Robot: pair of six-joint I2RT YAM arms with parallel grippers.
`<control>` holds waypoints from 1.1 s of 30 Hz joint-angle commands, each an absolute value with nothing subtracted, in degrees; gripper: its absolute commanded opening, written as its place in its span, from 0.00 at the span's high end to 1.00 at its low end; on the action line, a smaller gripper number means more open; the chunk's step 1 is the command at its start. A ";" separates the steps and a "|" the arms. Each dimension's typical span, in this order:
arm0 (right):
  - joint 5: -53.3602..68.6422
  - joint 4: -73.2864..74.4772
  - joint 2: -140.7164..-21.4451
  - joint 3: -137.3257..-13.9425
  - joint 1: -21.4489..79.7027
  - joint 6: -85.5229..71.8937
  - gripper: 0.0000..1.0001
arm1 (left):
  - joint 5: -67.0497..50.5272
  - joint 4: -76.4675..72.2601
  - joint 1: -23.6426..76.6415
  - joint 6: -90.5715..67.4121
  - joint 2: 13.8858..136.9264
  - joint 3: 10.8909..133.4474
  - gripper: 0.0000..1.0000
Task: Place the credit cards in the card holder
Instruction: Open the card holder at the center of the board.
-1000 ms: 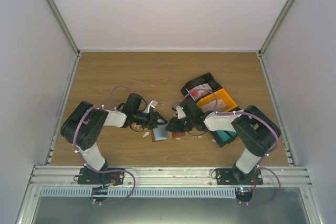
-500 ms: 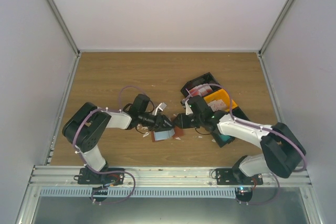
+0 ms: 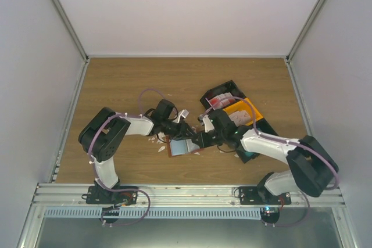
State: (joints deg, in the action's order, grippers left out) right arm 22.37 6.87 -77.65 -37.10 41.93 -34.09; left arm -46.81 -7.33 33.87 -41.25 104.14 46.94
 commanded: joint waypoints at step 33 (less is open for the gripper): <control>-6.87 33.48 -106.68 -58.66 58.14 -37.97 0.19 | -25.81 8.17 32.03 -33.62 85.03 33.29 0.72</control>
